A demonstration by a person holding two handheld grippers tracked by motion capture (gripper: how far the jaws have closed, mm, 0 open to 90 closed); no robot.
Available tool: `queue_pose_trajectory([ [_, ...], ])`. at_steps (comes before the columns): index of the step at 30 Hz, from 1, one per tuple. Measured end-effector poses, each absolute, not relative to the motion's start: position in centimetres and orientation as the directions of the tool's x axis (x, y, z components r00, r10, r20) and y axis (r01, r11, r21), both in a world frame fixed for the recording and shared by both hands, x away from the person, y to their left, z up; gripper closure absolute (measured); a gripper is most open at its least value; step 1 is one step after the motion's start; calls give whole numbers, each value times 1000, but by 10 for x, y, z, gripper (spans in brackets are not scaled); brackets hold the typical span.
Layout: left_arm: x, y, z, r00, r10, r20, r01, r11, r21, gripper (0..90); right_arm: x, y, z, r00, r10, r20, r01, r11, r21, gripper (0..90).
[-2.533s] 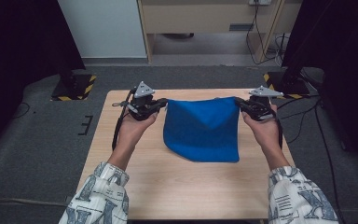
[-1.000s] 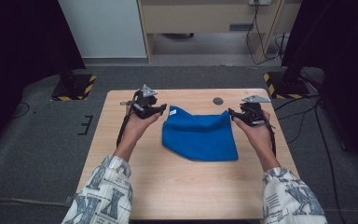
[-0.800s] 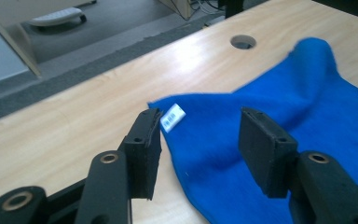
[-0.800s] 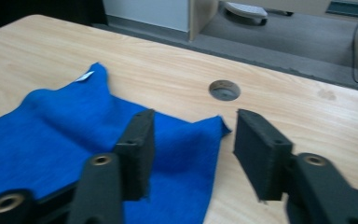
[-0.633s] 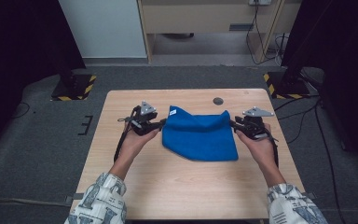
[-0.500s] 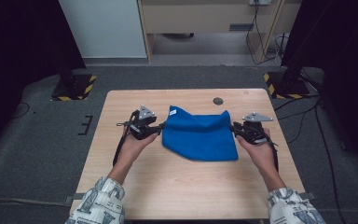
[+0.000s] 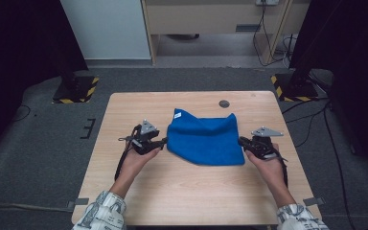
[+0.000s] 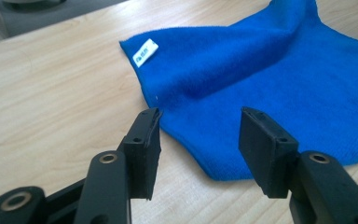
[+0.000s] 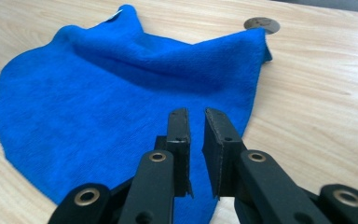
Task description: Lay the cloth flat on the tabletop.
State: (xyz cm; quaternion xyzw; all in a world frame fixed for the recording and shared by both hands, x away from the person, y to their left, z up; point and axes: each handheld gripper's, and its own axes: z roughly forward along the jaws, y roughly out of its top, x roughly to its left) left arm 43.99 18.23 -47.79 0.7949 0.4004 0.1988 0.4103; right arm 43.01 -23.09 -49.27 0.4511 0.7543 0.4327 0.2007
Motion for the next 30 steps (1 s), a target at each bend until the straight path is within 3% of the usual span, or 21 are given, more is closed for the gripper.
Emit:
queue_pose_trajectory([
  [12,424,179,-494,620,784,-29,477,-347,807,476,412,-229,-500,-545,836,71,495,251,832,834],
  [19,420,174,-503,640,768,-27,487,-378,787,412,401,-228,-508,-547,835,68,512,269,816,664],
  [22,420,174,-508,642,766,-29,495,-385,779,383,399,-229,-511,-550,832,70,518,274,810,632],
  [26,418,173,-514,650,759,-42,503,-387,773,382,396,-229,-513,-548,833,82,527,267,807,630],
  [30,415,170,-519,668,743,-48,504,-403,764,417,393,-229,-515,-558,826,82,523,273,808,693],
])
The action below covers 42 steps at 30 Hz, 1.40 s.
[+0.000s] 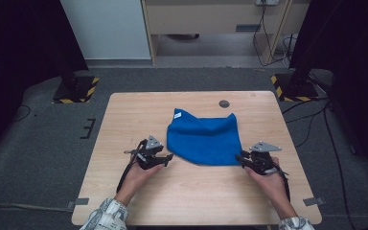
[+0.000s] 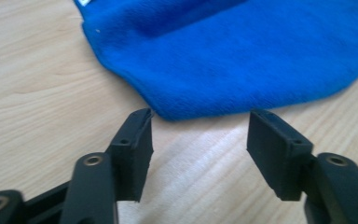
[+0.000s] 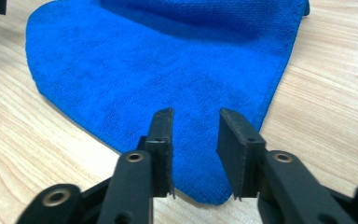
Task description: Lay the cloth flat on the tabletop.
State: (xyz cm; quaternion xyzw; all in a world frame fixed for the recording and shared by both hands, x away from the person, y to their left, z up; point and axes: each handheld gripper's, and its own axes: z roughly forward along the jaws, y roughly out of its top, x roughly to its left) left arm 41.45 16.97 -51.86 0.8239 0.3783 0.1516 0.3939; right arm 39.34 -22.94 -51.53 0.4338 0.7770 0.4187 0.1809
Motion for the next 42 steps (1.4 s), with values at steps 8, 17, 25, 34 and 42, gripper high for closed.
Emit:
queue_pose_trajectory([
  [8,420,168,-525,658,751,-53,511,-393,765,433,390,-229,-521,-568,820,71,530,299,794,669],
  [17,433,168,-529,633,769,-82,543,-367,755,397,391,-225,-527,-563,823,73,553,310,774,535],
  [25,438,162,-532,640,765,-76,549,-385,741,411,393,-222,-534,-563,824,66,569,329,753,526],
  [34,438,156,-532,643,766,-21,526,-422,738,641,393,-224,-534,-563,826,22,552,356,754,709],
  [42,439,149,-532,639,769,-19,524,-418,742,846,392,-219,-534,-578,816,11,543,375,751,877],
])
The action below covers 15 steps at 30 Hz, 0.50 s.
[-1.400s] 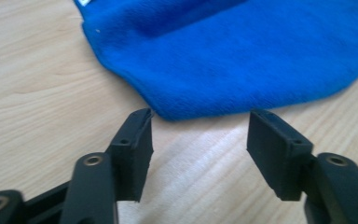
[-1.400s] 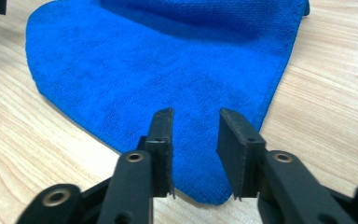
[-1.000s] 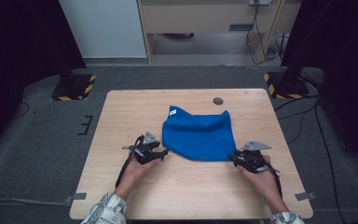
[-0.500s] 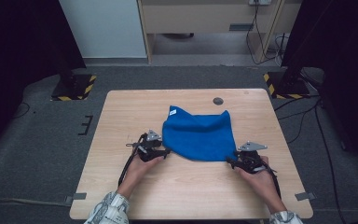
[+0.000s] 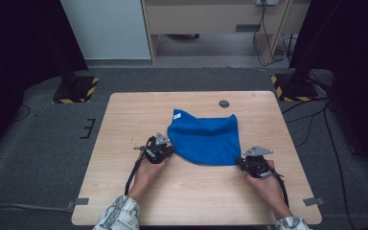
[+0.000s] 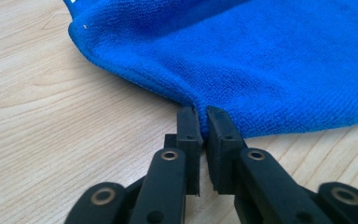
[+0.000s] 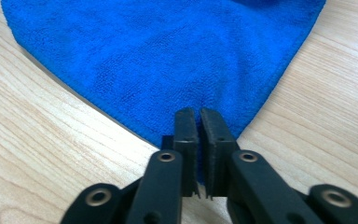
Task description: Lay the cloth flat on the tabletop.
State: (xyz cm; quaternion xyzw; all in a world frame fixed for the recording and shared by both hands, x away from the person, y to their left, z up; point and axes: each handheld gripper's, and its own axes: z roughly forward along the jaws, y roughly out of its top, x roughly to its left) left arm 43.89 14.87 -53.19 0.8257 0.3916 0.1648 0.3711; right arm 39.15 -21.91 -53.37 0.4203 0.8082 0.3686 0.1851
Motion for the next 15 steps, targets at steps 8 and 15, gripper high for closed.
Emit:
queue_pose_trajectory([
  [8,430,155,-523,655,755,-39,528,-419,739,849,383,-218,-526,-597,803,9,531,386,754,885],
  [15,419,157,-518,670,741,-44,527,-434,731,848,367,-220,-517,-619,785,8,518,401,756,886],
])
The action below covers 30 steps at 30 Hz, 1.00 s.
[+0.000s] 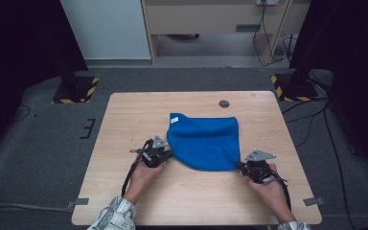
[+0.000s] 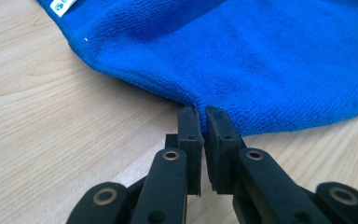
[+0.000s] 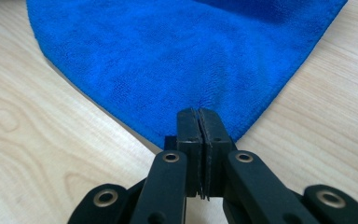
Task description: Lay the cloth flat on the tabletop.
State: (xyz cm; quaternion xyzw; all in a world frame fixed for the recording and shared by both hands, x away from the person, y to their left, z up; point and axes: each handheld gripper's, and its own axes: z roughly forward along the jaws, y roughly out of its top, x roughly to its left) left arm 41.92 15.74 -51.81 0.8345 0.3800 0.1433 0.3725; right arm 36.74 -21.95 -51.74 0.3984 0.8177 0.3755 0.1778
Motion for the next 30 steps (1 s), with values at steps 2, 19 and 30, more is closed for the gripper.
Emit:
queue_pose_trajectory([
  [2,418,159,-517,670,740,-57,533,-426,731,847,365,-220,-516,-617,787,15,522,394,756,887],
  [19,469,134,-488,648,751,-126,563,-360,744,845,397,-226,-508,-573,818,47,534,329,779,887],
  [30,518,106,-505,617,775,-137,588,-339,734,693,428,-230,-529,-505,863,22,599,332,729,875],
])
